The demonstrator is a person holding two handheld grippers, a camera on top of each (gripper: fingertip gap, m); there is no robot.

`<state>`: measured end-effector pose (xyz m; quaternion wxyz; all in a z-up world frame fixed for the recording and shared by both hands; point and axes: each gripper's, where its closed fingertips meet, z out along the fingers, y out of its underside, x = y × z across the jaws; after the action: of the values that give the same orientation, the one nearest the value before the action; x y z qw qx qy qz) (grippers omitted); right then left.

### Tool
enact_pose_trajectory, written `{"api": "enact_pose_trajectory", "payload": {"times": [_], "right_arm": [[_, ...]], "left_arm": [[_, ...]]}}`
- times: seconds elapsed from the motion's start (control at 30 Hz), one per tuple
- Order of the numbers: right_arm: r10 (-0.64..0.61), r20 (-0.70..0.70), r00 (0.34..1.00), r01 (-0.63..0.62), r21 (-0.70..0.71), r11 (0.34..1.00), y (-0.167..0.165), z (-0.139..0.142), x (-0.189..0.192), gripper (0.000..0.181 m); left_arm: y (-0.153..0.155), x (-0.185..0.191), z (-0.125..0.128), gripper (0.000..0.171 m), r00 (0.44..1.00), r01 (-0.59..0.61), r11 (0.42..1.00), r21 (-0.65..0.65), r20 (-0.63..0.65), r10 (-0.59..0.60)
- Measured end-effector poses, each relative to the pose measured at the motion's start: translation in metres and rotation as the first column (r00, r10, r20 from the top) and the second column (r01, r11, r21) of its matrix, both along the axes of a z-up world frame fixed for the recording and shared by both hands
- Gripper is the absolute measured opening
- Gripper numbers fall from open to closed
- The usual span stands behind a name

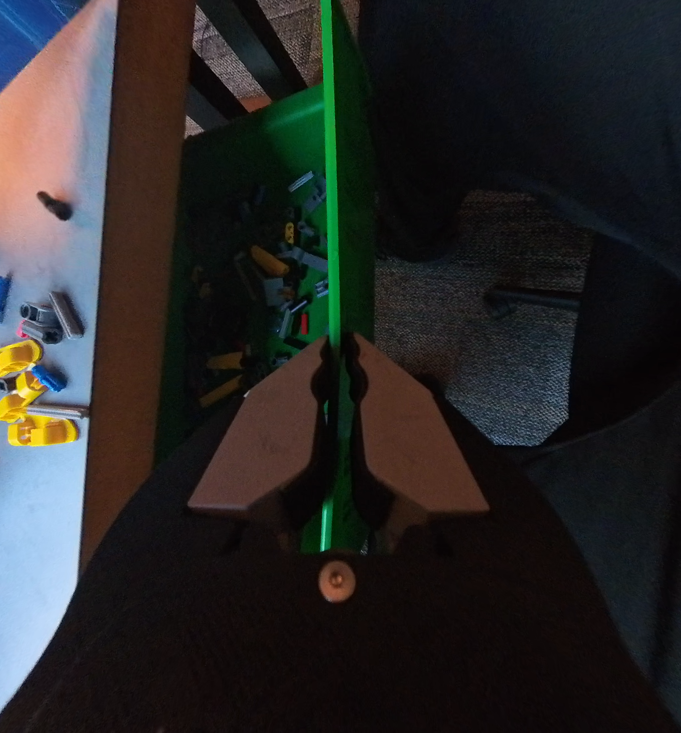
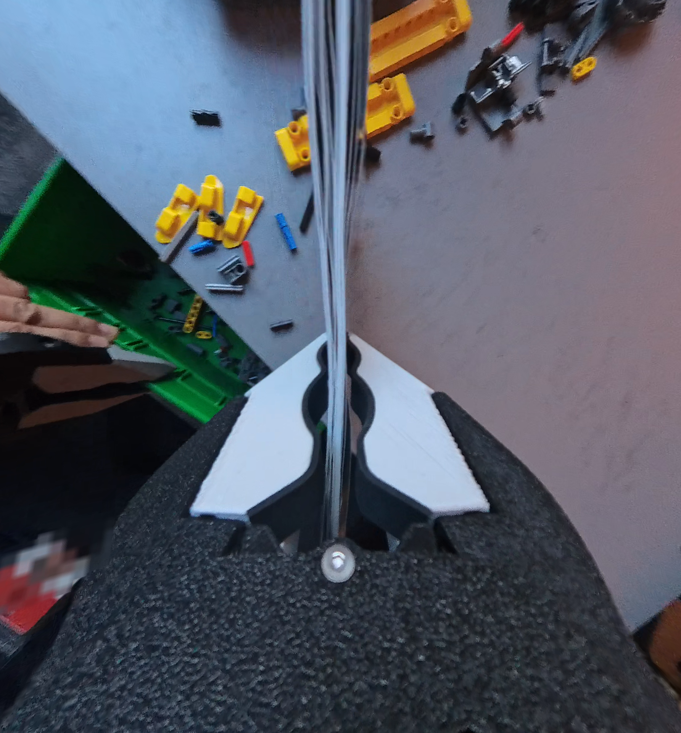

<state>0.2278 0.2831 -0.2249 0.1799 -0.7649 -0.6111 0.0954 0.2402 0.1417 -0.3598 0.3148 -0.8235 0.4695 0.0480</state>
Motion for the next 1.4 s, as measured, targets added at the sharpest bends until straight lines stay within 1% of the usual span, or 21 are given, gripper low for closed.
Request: {"api": "enact_pose_trajectory", "payload": {"times": [0.07, 0.17, 0.4, 0.57, 0.7, 0.9, 1.1, 1.27, 1.4], "right_arm": [[0.01, 0.046, 0.999, -0.012, 0.043, 0.999, 0.005, -0.01, -0.003, 0.0], [0.055, 0.089, 0.994, -0.062, 0.084, 0.995, -0.004, -0.016, -0.009, 0.0], [0.152, 0.167, 0.974, -0.163, 0.052, 0.985, -0.038, -0.024, -0.018, 0.0], [0.191, 0.153, 0.97, -0.196, 0.017, 0.98, -0.059, -0.023, -0.023, 0.0], [0.204, 0.152, 0.967, -0.211, 0.027, 0.977, -0.066, -0.022, -0.023, 0.0], [0.215, 0.107, 0.971, -0.216, 0.004, 0.976, -0.083, -0.021, -0.024, 0.0], [0.216, 0.084, 0.973, -0.219, 0.03, 0.975, -0.086, -0.014, -0.023, 0.0], [0.186, 0.082, 0.979, -0.194, 0.091, 0.977, -0.064, -0.001, -0.027, 0.0], [0.188, 0.077, 0.979, -0.199, 0.156, 0.968, -0.048, 0.01, -0.038, 0.0]], "left_arm": [[0.001, -0.001, 0.001, 0.004, 1.0, -0.004, 1.0, 0.002, 0.002, 0.004], [0.001, -0.003, 0.002, 0.004, 1.0, -0.004, 1.0, 0.001, 0.005, 0.004], [-0.003, -0.007, 0.0, 0.004, 1.0, 0.008, 1.0, -0.013, -0.012, -0.008], [-0.002, -0.009, 0.003, 0.004, 1.0, -0.002, 1.0, -0.006, -0.003, 0.002], [-0.002, -0.011, 0.005, 0.004, 1.0, -0.003, 1.0, -0.004, 0.006, 0.003], [-0.006, -0.013, 0.003, 0.004, 1.0, 0.003, 1.0, -0.009, -0.006, -0.003], [-0.01, -0.015, 0.005, 0.004, 1.0, 0.003, 1.0, -0.005, -0.002, -0.003], [-0.013, -0.017, 0.004, 0.005, 1.0, 0.004, 1.0, -0.004, -0.01, -0.004], [-0.016, -0.019, 0.003, 0.005, 1.0, 0.01, 1.0, -0.001, -0.012, -0.01]]}}
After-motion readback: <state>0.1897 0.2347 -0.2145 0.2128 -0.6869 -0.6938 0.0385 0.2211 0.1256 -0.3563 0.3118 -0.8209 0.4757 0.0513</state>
